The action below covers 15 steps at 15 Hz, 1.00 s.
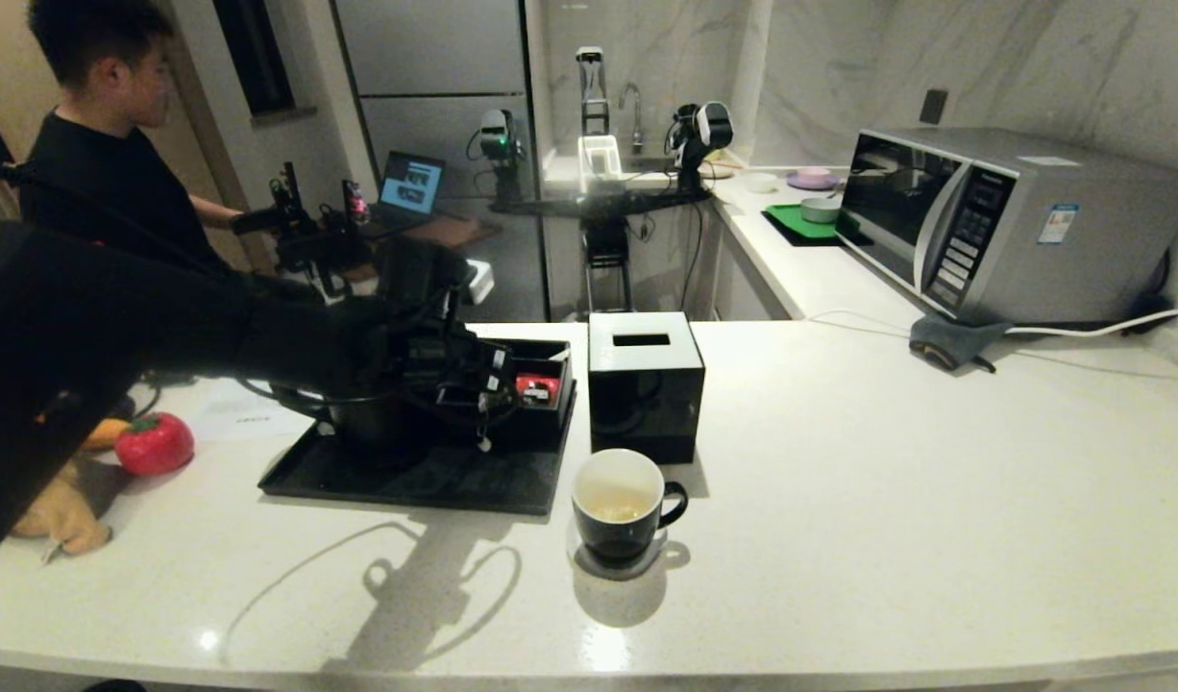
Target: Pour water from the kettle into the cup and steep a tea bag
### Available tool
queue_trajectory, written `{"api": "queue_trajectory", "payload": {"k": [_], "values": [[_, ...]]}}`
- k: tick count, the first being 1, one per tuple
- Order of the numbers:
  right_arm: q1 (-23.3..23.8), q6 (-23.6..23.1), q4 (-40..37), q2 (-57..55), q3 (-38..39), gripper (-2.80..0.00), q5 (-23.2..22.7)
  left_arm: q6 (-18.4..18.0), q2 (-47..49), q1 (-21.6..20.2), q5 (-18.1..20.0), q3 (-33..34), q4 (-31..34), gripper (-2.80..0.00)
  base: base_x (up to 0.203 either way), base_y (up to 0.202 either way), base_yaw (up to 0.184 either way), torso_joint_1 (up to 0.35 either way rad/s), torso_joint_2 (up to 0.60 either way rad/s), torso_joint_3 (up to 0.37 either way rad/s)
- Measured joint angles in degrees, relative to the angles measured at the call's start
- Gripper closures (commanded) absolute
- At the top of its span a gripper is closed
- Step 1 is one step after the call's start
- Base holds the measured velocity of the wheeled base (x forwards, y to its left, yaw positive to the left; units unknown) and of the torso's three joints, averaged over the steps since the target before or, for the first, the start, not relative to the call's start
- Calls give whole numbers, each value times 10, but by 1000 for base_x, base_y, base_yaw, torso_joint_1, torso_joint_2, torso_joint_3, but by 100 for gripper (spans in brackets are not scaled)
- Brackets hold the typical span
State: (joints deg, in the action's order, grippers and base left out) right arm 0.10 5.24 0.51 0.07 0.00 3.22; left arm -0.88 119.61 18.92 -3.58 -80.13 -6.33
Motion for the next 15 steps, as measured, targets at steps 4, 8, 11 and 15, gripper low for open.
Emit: {"api": "queue_trajectory", "payload": {"k": [4, 8, 11, 15], "values": [[0, 0, 0, 0, 0, 0, 0, -21, 17, -9, 2, -24, 2, -280, 0, 0, 0, 0, 0, 0], [0, 0, 0, 0, 0, 0, 0, -22, 34, -11, 5, -38, 1, -280, 0, 0, 0, 0, 0, 0], [0, 0, 0, 0, 0, 0, 0, -25, 48, -11, 8, -51, 1, -280, 0, 0, 0, 0, 0, 0], [0, 0, 0, 0, 0, 0, 0, -32, 62, -11, 17, -54, 1, -280, 0, 0, 0, 0, 0, 0]]}}
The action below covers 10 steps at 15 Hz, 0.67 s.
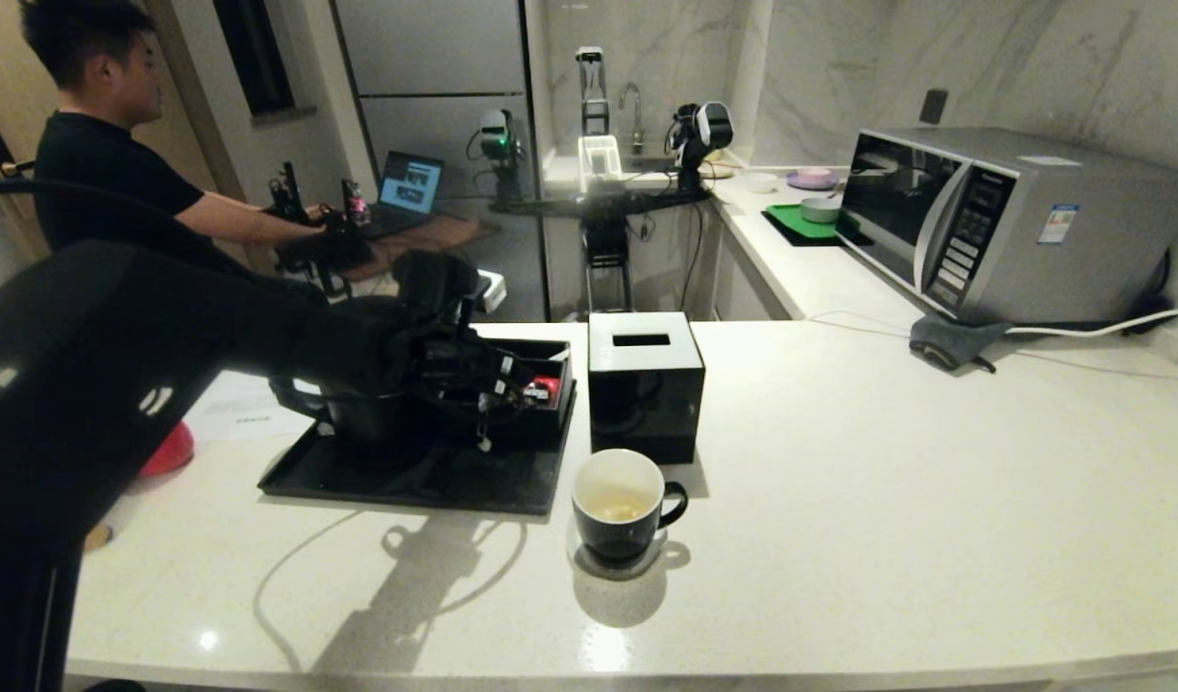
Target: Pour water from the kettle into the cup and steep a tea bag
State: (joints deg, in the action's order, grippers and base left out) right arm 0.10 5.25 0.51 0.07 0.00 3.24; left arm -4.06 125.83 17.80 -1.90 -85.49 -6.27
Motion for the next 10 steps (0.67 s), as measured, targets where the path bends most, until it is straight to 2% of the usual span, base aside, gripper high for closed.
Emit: {"api": "queue_trajectory", "payload": {"k": [10], "values": [[0, 0, 0, 0, 0, 0, 0, -2, 28, 1, 0, -14, -4, -280, 0, 0, 0, 0, 0, 0]]}}
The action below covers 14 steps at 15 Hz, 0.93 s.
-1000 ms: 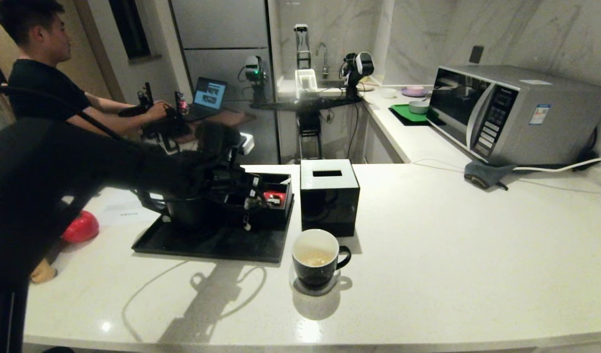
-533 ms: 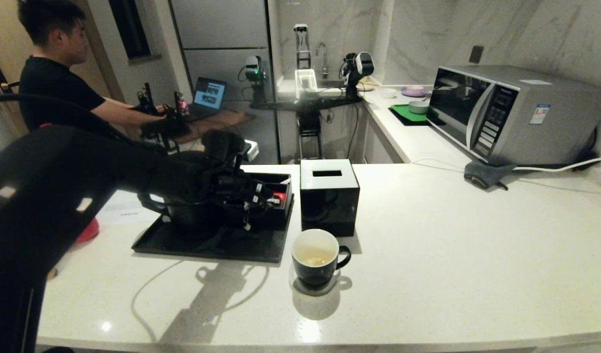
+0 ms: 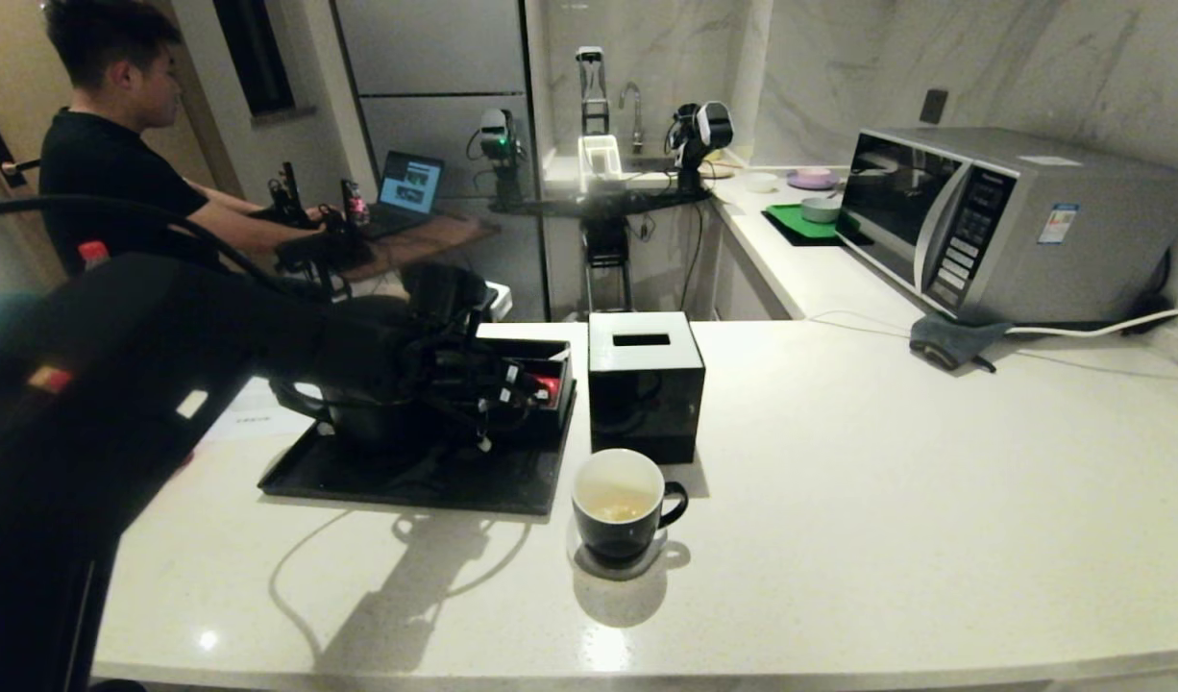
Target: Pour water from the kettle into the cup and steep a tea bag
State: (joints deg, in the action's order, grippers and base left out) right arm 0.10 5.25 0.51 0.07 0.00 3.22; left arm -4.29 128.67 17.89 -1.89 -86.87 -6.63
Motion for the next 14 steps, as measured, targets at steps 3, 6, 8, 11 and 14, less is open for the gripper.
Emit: {"api": "queue_trajectory", "payload": {"k": [3, 6, 8, 11, 14], "values": [[0, 0, 0, 0, 0, 0, 0, 0, 9, 1, -1, -15, 0, -280, 0, 0, 0, 0, 0, 0], [0, 0, 0, 0, 0, 0, 0, -7, 16, 1, -1, -24, 0, -280, 0, 0, 0, 0, 0, 0], [0, 0, 0, 0, 0, 0, 0, -7, 19, 1, -1, -26, 0, -280, 0, 0, 0, 0, 0, 0], [0, 0, 0, 0, 0, 0, 0, -8, 24, 0, -1, -28, 0, -280, 0, 0, 0, 0, 0, 0], [0, 0, 0, 0, 0, 0, 0, -9, 27, -1, -2, -29, 0, -280, 0, 0, 0, 0, 0, 0]]}}
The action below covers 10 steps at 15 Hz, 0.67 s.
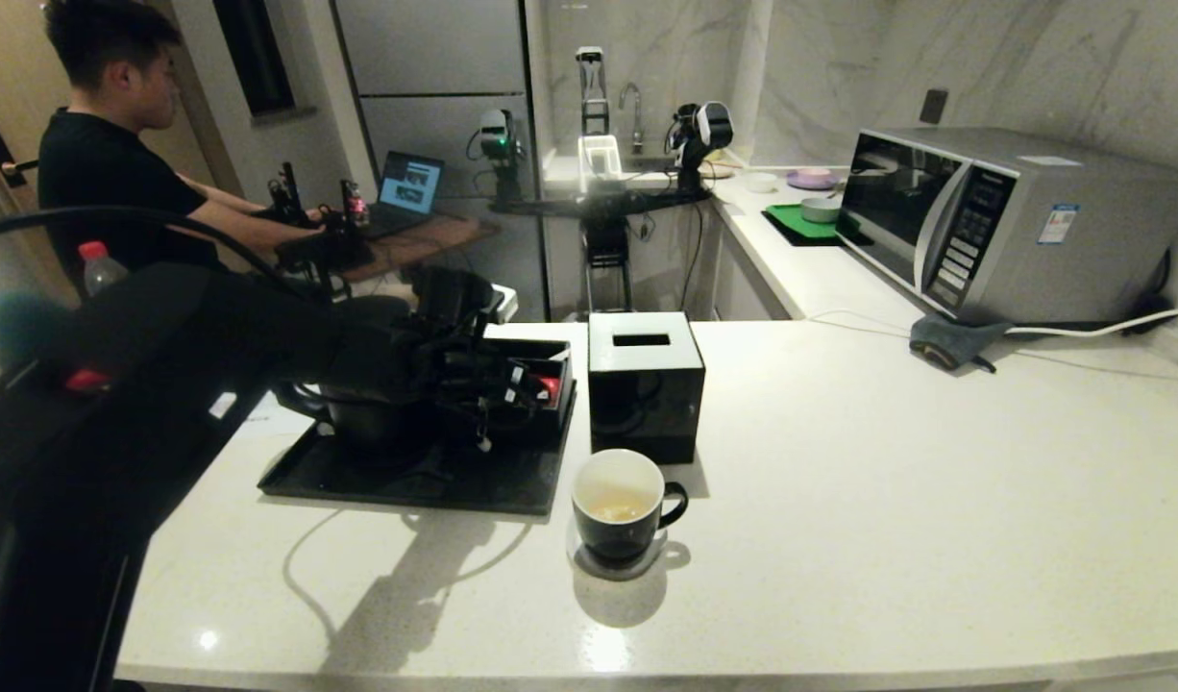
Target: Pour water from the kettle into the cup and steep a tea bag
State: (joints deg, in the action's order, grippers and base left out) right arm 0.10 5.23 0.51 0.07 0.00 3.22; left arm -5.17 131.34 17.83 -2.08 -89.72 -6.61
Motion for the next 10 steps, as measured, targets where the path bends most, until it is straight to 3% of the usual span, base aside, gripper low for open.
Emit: {"api": "queue_trajectory", "payload": {"k": [7, 8, 10], "values": [[0, 0, 0, 0, 0, 0, 0, -3, 2, -1, 0, 1, 0, -280, 0, 0, 0, 0, 0, 0], [0, 0, 0, 0, 0, 0, 0, -3, 2, -1, 0, 1, 0, 0, 0, 0, 0, 0, 0, 0], [0, 0, 0, 0, 0, 0, 0, -3, 3, -1, 0, 3, 0, 0, 0, 0, 0, 0, 0, 0]]}}
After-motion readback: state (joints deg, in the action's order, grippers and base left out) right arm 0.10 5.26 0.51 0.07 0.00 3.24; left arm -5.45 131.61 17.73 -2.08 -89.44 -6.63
